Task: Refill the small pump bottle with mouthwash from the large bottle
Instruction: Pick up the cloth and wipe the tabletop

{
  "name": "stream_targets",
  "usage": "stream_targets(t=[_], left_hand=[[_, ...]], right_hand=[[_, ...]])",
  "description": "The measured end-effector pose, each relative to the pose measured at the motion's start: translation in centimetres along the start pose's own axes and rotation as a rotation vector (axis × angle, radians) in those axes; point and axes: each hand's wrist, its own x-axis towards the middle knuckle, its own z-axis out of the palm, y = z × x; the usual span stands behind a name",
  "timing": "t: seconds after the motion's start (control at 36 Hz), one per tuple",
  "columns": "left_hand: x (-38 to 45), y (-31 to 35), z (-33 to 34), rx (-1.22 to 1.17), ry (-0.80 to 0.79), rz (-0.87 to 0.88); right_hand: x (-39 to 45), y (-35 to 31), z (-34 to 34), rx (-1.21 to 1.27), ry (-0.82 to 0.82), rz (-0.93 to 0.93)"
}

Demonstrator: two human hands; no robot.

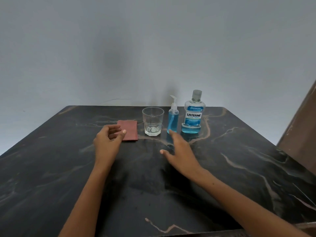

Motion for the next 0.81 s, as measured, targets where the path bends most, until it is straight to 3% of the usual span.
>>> stream_targets(t=[0.19, 0.53, 0.67, 0.81], left_hand=[[0.7, -1.0, -1.1, 0.004, 0.133, -0.102], [1.0, -2.2, -0.6, -0.027, 0.126, -0.115], [1.0, -2.4, -0.4, -0.053, 0.127, -0.092], [0.9, -2.2, -0.3, -0.05, 0.121, -0.104]], right_hand=[[5.4, -4.2, 6.0, -0.099, -0.192, -0.253], [12.9, -6.2, 11.1, -0.262, -0.549, -0.112], [13.2, -6.1, 11.4, -0.263, -0.548, -0.127], [13.1, -5.6, 12.1, -0.176, -0.445, -0.107]])
